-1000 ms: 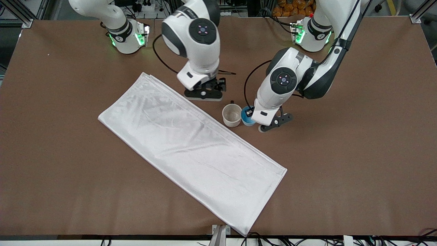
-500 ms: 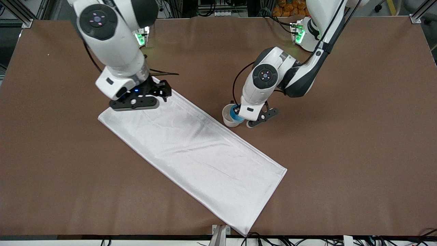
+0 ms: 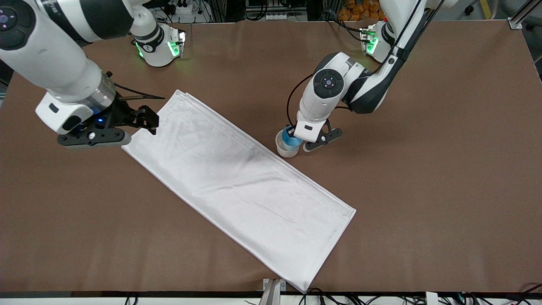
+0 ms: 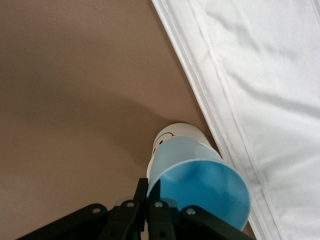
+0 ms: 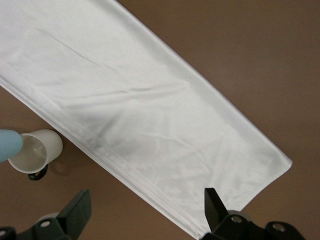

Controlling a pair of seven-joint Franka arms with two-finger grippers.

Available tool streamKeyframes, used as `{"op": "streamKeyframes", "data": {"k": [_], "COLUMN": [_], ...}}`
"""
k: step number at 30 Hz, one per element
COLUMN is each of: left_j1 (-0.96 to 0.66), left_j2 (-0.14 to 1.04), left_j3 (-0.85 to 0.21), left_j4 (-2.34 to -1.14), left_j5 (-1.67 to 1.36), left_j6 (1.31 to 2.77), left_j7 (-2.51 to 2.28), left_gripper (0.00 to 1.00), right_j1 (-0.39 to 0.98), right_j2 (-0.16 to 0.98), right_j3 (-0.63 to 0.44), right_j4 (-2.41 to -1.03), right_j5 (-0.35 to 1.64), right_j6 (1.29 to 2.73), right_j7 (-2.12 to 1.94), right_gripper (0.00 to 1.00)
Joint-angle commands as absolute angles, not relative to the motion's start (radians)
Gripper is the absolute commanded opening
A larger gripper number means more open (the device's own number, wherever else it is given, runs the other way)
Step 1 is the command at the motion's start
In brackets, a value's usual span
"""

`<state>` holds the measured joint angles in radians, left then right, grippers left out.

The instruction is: Place blue cup into white mug on table

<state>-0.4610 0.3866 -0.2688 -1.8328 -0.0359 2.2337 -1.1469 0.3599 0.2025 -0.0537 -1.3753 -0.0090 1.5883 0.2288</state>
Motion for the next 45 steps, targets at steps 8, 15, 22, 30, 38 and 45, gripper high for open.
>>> {"op": "streamKeyframes", "data": {"k": [8, 15, 22, 30, 38, 45], "left_j1": [-0.459, -0.459, -0.460, -0.462, -0.460, -0.460], "left_j2": [0.359, 0.345, 0.348, 0.360, 0.377, 0.391], "left_j3": [-0.272, -0.281, -0.287, -0.287, -0.285, -0.285], "left_j4": [-1.876, -1.905, -1.905, -1.905, -1.907, -1.905], "left_j5": [-0.061, -0.067, -0.074, -0.081, -0.081, -0.081], "left_j6": [2.276, 2.276, 2.284, 2.307, 2.322, 2.338], "left_j7": [-1.163, -1.163, -1.163, -1.163, -1.163, -1.161], "left_gripper": [0.00, 0.00, 0.00, 0.00, 0.00, 0.00], "right_j1": [0.318, 0.308, 0.287, 0.236, 0.198, 0.187], "right_j2": [0.137, 0.132, 0.133, 0.135, 0.123, 0.065], "right_j3": [-0.069, -0.071, -0.071, -0.069, -0.072, -0.072], "right_j4": [-1.397, -1.397, -1.399, -1.397, -1.408, -1.511], "right_j5": [-0.028, -0.046, -0.048, -0.049, -0.035, -0.032], "right_j6": [1.565, 1.566, 1.554, 1.555, 1.562, 1.627], "right_j7": [0.209, 0.212, 0.219, 0.204, 0.169, 0.167], "right_gripper": [1.00, 1.00, 1.00, 1.00, 1.00, 1.00]}}
